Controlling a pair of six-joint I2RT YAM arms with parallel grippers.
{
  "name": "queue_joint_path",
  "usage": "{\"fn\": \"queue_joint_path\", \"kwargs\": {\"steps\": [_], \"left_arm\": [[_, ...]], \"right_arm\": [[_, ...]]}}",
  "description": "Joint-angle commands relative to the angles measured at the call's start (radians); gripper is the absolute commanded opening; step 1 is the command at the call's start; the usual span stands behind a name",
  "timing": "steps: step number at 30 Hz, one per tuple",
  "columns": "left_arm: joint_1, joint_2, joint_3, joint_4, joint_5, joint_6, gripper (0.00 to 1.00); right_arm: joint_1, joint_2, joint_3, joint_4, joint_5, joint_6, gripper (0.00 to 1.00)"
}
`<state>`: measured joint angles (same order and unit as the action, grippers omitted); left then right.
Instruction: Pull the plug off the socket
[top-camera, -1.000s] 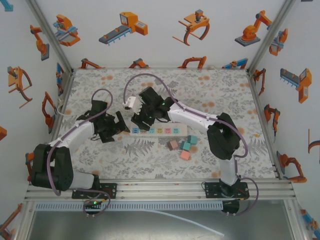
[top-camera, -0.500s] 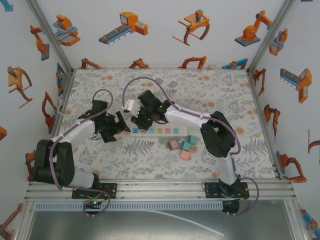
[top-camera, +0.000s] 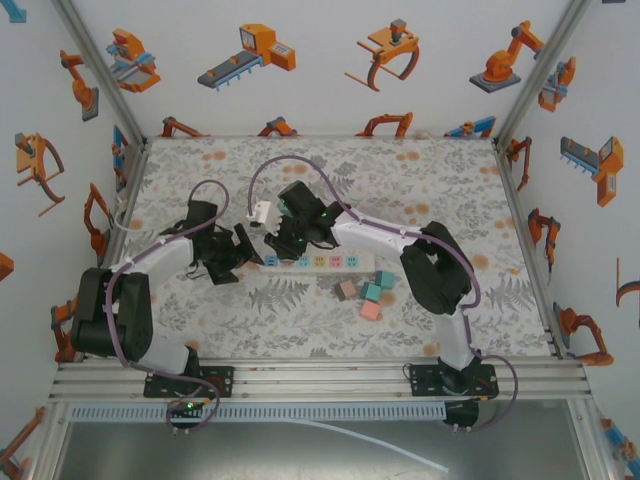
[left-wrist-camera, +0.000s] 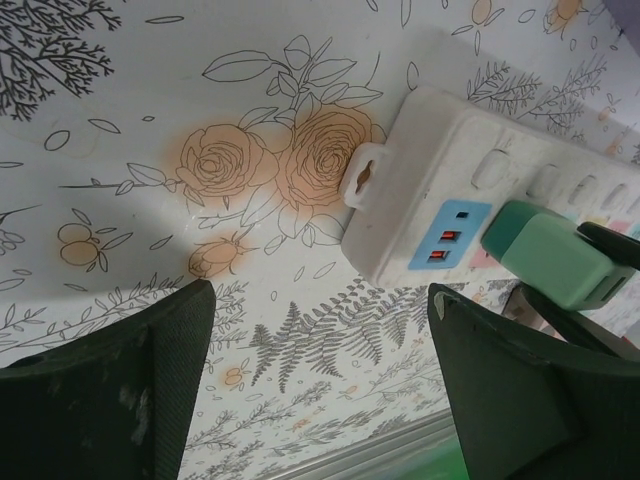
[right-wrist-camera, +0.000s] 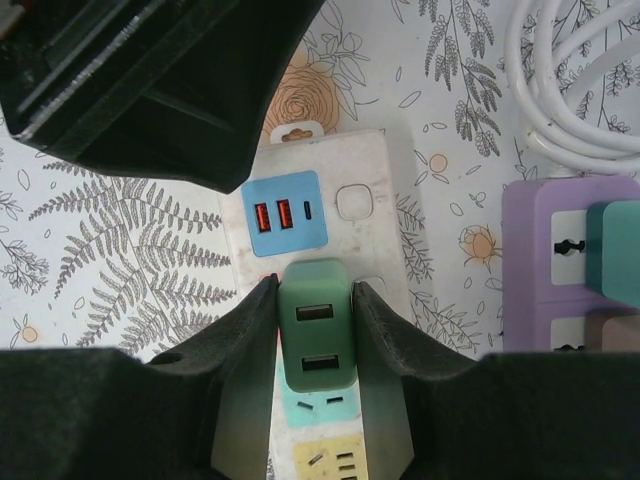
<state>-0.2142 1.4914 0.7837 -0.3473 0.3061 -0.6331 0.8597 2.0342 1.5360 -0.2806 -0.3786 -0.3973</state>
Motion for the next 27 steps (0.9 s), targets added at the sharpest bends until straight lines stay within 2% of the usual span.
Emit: {"fn": "queue_joint_path", "kwargs": {"steps": [1, 3, 6, 10, 19, 27], "left_arm": [[0.009, 0.023, -0.006, 0.02, 0.039, -0.025, 0.79], [0.009, 0.031, -0.003, 0.021, 0.052, -0.027, 0.78], [0.009, 0.037, -0.004, 0.022, 0.053, -0.027, 0.77], [0.009, 0.048, -0.007, 0.025, 0.054, -0.029, 0.75], [0.009, 0.103, 0.001, 0.01, 0.05, -0.033, 0.65], [0.009, 0.146, 0.003, 0.002, 0.048, -0.031, 0.56]], "right_arm": [[-0.002, -0.007, -0.038, 0.006, -0.01, -0.041, 0.34], [-0.001, -0.015, -0.053, 0.006, -0.011, -0.075, 0.42], [-0.004, -0.029, -0.069, 0.005, -0.002, -0.117, 0.43], [-0.01, -0.033, -0.073, 0.026, -0.009, -0.121, 0.33], [-0.01, -0.05, -0.111, 0.103, -0.03, -0.11, 0.33], [-0.011, -0.074, -0.152, 0.166, -0.045, -0.118, 0.24]]}}
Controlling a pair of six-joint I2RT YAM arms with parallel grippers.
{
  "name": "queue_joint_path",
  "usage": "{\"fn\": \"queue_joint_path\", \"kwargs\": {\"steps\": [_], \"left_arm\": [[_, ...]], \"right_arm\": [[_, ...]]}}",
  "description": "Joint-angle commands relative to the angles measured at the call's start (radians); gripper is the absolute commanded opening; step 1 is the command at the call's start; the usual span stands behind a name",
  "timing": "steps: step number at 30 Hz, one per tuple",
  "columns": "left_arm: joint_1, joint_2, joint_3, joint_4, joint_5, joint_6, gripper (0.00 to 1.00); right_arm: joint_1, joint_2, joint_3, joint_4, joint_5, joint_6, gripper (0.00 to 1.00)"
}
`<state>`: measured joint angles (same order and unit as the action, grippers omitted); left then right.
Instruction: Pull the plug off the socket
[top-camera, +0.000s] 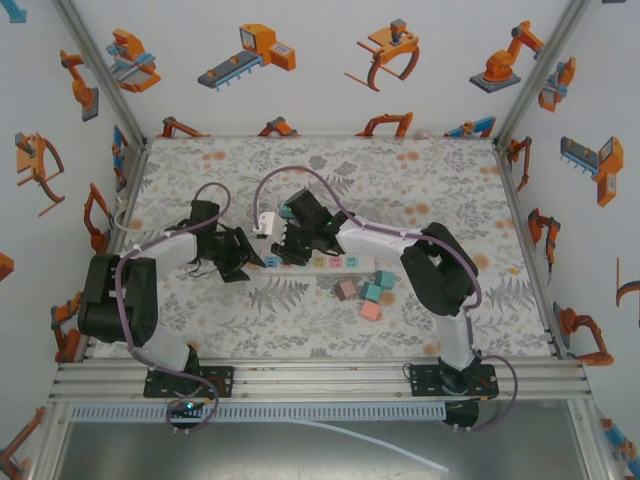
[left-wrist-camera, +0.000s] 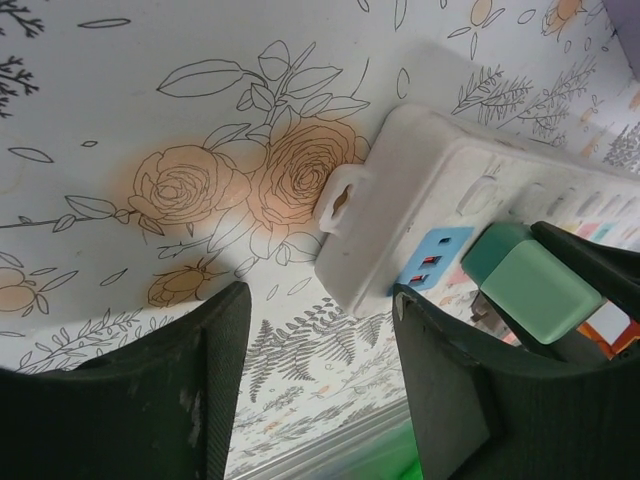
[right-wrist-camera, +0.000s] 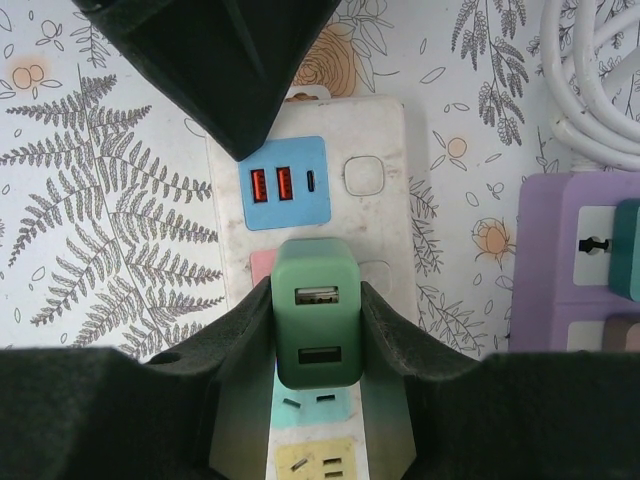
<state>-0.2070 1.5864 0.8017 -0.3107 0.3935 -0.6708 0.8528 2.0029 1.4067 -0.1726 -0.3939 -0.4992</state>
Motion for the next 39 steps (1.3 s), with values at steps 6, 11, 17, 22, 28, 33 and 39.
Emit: {"fn": "queue_joint_path", "kwargs": {"steps": [6, 11, 17, 22, 28, 33, 39], "left_arm": [[-0.003, 0.063, -0.009, -0.059, -0.078, 0.011, 0.52], [-0.014, 0.073, 0.002, -0.103, -0.15, 0.027, 0.44], [-0.018, 0.099, 0.004, -0.105, -0.159, 0.024, 0.41], [-0.027, 0.104, 0.01, -0.113, -0.174, 0.023, 0.39], [-0.035, 0.113, 0.01, -0.122, -0.189, 0.019, 0.39], [-0.038, 0.115, 0.004, -0.122, -0.195, 0.019, 0.38], [-0.04, 0.115, 0.005, -0.124, -0.195, 0.017, 0.38]], "right_arm": [[-0.004, -0.074, -0.079, 0.155, -0.063, -0.016, 0.2], [-0.004, -0.081, -0.095, 0.188, -0.076, -0.016, 0.18], [-0.011, -0.096, -0.107, 0.21, -0.095, -0.016, 0.14], [-0.017, -0.112, -0.125, 0.242, -0.144, -0.009, 0.11], [-0.027, -0.125, -0.132, 0.305, -0.184, 0.028, 0.08], [-0.038, -0.131, -0.133, 0.329, -0.206, 0.046, 0.07], [-0.04, -0.133, -0.145, 0.331, -0.207, 0.048, 0.07]]}}
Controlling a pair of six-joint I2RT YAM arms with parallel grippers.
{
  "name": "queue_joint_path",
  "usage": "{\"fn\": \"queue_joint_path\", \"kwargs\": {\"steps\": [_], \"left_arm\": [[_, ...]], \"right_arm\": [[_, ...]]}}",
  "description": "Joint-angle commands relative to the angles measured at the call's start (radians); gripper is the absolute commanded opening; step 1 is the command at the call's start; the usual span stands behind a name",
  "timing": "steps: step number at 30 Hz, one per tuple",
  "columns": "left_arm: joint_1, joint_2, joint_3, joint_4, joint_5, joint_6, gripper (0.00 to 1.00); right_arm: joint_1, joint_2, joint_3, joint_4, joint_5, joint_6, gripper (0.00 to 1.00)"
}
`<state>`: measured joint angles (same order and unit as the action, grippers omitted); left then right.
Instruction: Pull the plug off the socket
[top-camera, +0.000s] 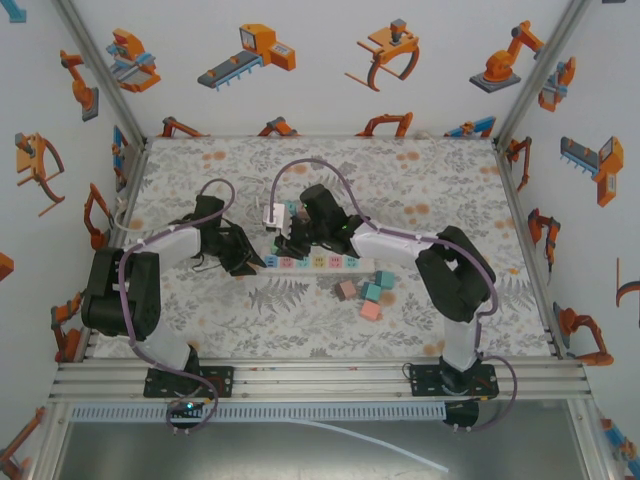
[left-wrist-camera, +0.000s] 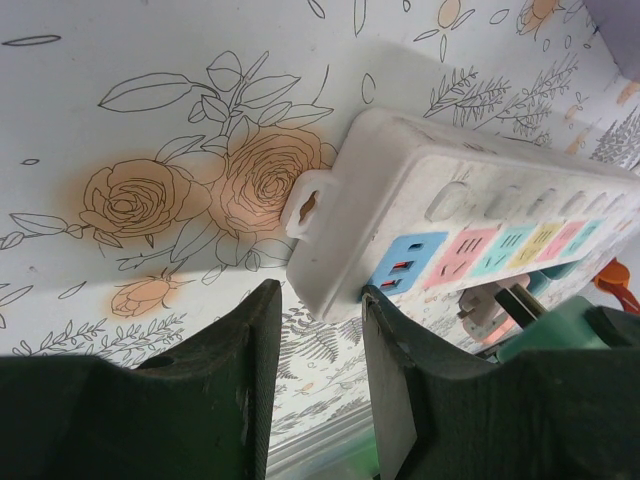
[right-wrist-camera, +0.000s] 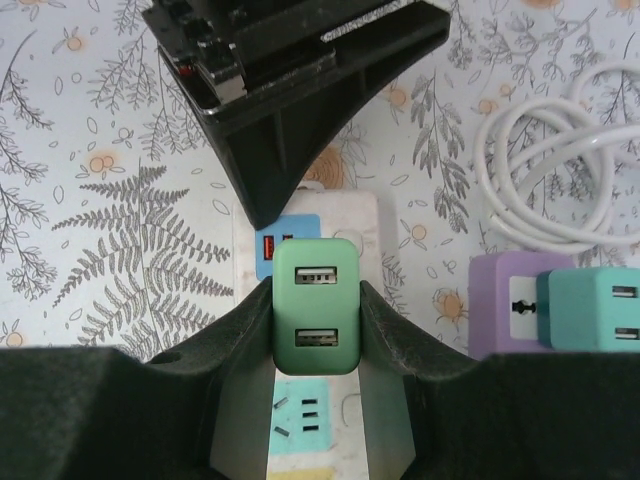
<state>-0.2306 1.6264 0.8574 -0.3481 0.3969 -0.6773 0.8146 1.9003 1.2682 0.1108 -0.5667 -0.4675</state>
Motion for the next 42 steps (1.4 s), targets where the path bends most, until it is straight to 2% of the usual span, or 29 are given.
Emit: {"fn": "queue_joint_path", "kwargs": {"steps": [1, 4, 9, 13, 19, 24, 28, 32, 36, 42], "left_arm": [[-0.015, 0.072, -0.05, -0.086, -0.196, 0.024, 0.38], [-0.016, 0.059, -0.052, -0.081, -0.192, 0.024, 0.38], [-0.022, 0.001, -0.066, -0.06, -0.189, 0.021, 0.44], [-0.022, -0.069, -0.073, -0.06, -0.195, 0.021, 0.52], [-0.025, -0.217, -0.083, -0.064, -0.191, 0.032, 0.64], [-0.038, -0.377, -0.087, -0.05, -0.152, 0.086, 0.77], [-0.054, -0.51, -0.104, -0.005, -0.091, 0.136, 0.87], [-0.072, -0.622, -0.142, 0.078, -0.009, 0.179, 1.0], [-0.089, -0.686, -0.174, 0.154, 0.069, 0.202, 0.97], [-0.108, -0.714, -0.198, 0.214, 0.105, 0.209, 0.97]], "right_arm": [[-0.003, -0.032, -0.008, 0.05, -0.033, 0.017, 0.07], [-0.004, -0.047, -0.019, 0.069, -0.029, 0.028, 0.07], [-0.003, -0.083, -0.05, 0.158, 0.011, 0.1, 0.07], [-0.003, -0.131, -0.107, 0.301, 0.076, 0.222, 0.07], [-0.002, -0.229, -0.226, 0.505, 0.244, 0.413, 0.07], [-0.001, -0.333, -0.313, 0.581, 0.337, 0.572, 0.04], [0.02, -0.435, -0.398, 0.595, 0.458, 0.722, 0.03], [0.081, -0.563, -0.509, 0.546, 0.658, 0.837, 0.03], [0.133, -0.696, -0.564, 0.38, 0.802, 1.026, 0.04], [0.193, -0.842, -0.549, -0.037, 0.944, 1.342, 0.05]]}}
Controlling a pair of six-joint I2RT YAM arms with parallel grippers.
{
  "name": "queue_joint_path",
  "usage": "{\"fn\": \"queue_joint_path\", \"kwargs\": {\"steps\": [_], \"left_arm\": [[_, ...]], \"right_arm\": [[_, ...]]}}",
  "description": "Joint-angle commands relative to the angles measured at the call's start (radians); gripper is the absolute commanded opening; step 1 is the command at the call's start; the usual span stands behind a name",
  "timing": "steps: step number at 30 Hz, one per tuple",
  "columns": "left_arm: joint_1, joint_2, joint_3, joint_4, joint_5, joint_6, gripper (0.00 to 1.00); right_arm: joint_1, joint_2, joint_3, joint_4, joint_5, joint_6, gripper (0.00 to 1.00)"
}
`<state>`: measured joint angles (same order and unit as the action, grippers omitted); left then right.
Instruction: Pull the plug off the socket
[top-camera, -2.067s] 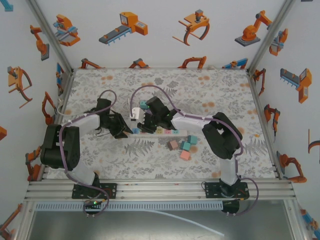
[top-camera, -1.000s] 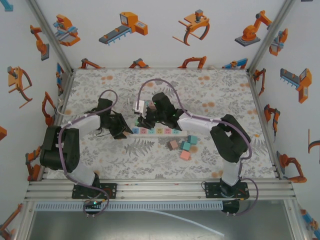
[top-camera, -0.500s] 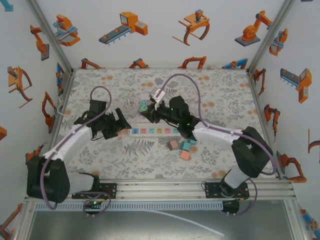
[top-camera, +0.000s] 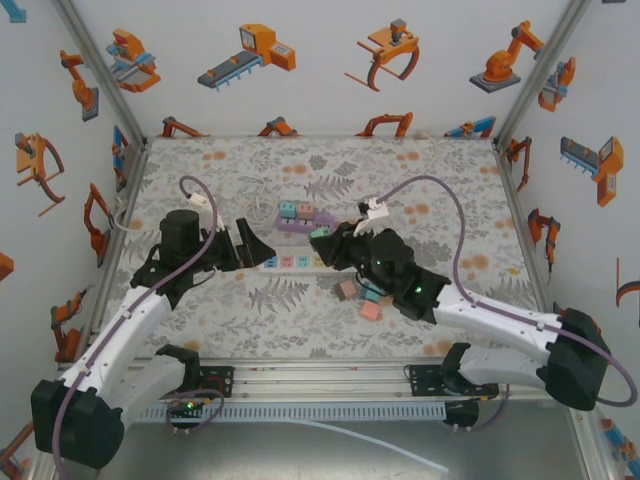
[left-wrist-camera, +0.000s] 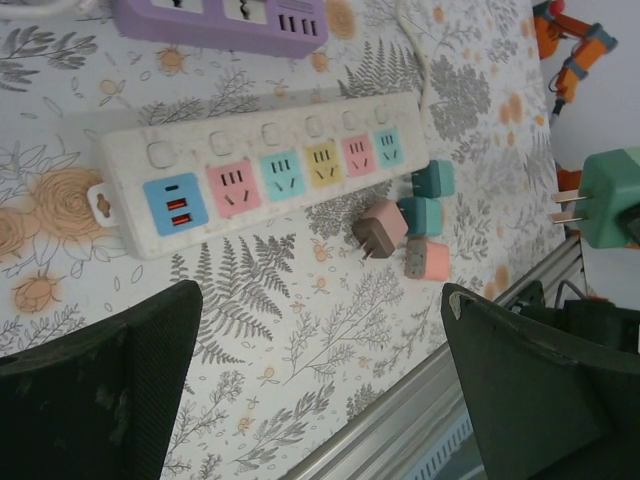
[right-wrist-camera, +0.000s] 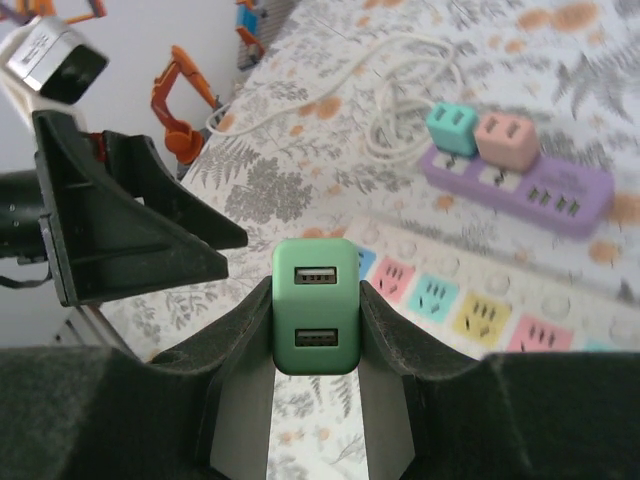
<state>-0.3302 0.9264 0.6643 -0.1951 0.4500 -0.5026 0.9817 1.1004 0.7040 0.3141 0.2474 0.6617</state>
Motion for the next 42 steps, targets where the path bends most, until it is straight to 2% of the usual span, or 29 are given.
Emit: {"fn": "queue_joint_path", "kwargs": {"steps": [1, 5, 9, 27, 32, 39, 42], "left_arm": [[-0.01, -0.014, -0.004, 0.063, 0.053, 0.035, 0.97], [-0.011, -0.011, -0.002, 0.067, 0.043, 0.042, 0.97], [-0.013, 0.004, -0.006, 0.068, 0.02, 0.045, 0.97], [-0.019, 0.054, 0.017, 0.03, -0.025, 0.056, 0.97], [-0.026, 0.064, 0.011, 0.051, 0.014, 0.066, 0.97], [-0.033, 0.037, -0.002, 0.077, 0.067, 0.084, 0.97], [-0.035, 0.033, -0.005, 0.08, 0.072, 0.084, 0.97]], "right_arm": [[0.038, -0.054, 0.02, -0.295, 0.137, 0.241, 0.05], [0.085, -0.068, 0.032, -0.464, 0.137, 0.313, 0.06], [0.129, -0.049, 0.004, -0.52, 0.134, 0.363, 0.07], [0.182, 0.104, -0.183, -0.362, 0.167, 0.598, 0.07], [0.182, 0.143, -0.198, -0.335, 0.191, 0.651, 0.08], [0.181, 0.198, -0.208, -0.3, 0.187, 0.682, 0.12], [0.181, 0.213, -0.21, -0.303, 0.187, 0.699, 0.19]]}}
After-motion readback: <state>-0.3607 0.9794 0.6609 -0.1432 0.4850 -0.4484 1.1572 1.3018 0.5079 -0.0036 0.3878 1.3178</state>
